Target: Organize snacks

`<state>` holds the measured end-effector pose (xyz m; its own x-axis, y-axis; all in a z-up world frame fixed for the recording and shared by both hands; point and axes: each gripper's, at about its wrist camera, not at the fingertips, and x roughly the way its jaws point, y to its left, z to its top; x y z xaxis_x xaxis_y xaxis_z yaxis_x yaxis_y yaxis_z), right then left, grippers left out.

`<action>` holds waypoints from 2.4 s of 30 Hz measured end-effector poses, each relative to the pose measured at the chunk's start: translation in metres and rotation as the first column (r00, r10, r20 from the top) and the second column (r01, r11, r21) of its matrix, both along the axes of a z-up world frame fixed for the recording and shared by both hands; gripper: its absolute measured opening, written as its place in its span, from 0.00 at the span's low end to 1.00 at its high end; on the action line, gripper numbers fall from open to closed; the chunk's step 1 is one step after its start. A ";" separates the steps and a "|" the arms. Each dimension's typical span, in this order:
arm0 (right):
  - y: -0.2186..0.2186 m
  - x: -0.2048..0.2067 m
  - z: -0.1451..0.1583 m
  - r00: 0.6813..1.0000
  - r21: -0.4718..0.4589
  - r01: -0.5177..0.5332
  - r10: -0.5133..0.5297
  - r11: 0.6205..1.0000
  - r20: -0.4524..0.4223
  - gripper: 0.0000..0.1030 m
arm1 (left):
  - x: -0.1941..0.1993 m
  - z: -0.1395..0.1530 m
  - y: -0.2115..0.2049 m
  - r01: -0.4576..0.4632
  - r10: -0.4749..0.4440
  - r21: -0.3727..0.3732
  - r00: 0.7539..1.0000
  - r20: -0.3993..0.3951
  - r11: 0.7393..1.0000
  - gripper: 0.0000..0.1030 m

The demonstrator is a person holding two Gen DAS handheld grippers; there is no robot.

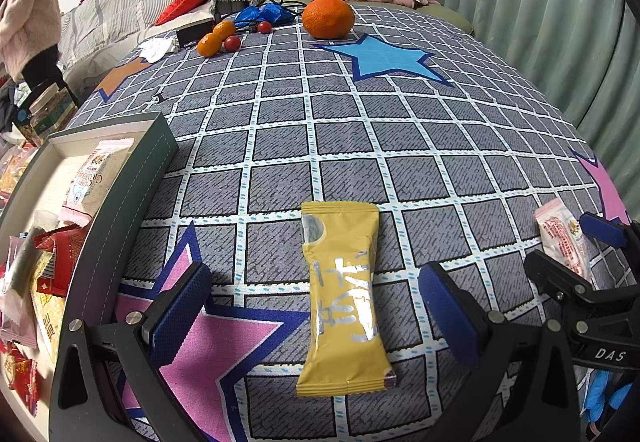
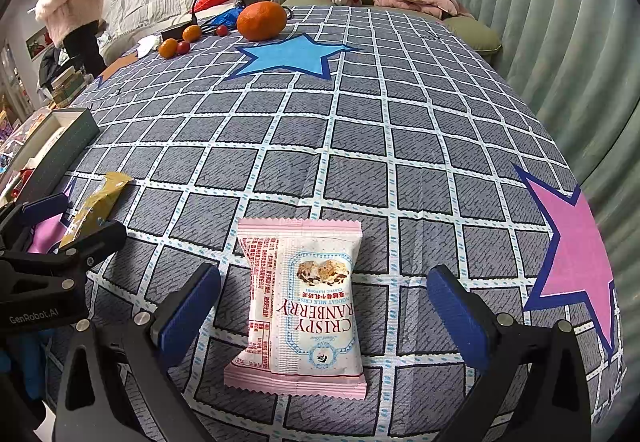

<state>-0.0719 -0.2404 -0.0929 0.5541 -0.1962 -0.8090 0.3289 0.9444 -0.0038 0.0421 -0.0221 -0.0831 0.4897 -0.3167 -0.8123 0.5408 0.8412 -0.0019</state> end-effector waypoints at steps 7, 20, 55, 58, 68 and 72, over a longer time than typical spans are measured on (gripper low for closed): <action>-0.006 0.015 0.005 0.991 0.045 -0.035 0.040 0.998 -0.127 1.00 | -0.002 0.006 -0.002 0.006 -0.001 0.058 0.996 -0.087 0.998 0.98; 0.005 0.011 0.031 0.986 0.156 -0.095 0.115 0.983 -0.122 0.39 | -0.012 0.033 0.008 0.062 -0.069 -0.041 0.976 -0.206 0.997 0.23; 0.263 0.192 0.064 0.819 0.220 -0.520 0.555 0.825 -0.148 0.87 | 0.050 0.064 0.235 -0.397 0.395 -0.033 0.916 -0.069 0.917 0.81; 0.266 0.189 0.068 0.815 0.158 -0.537 0.558 0.829 -0.158 0.91 | 0.051 0.063 0.235 -0.399 0.397 -0.029 0.915 -0.073 0.916 0.82; 0.269 0.174 0.078 0.802 0.076 -0.564 0.567 0.822 -0.188 1.00 | 0.044 0.067 0.235 -0.438 0.438 0.018 0.898 -0.031 0.899 0.93; 0.269 0.167 0.081 0.797 0.068 -0.571 0.573 0.818 -0.192 1.00 | 0.040 0.067 0.235 -0.437 0.438 0.022 0.898 -0.042 0.899 0.93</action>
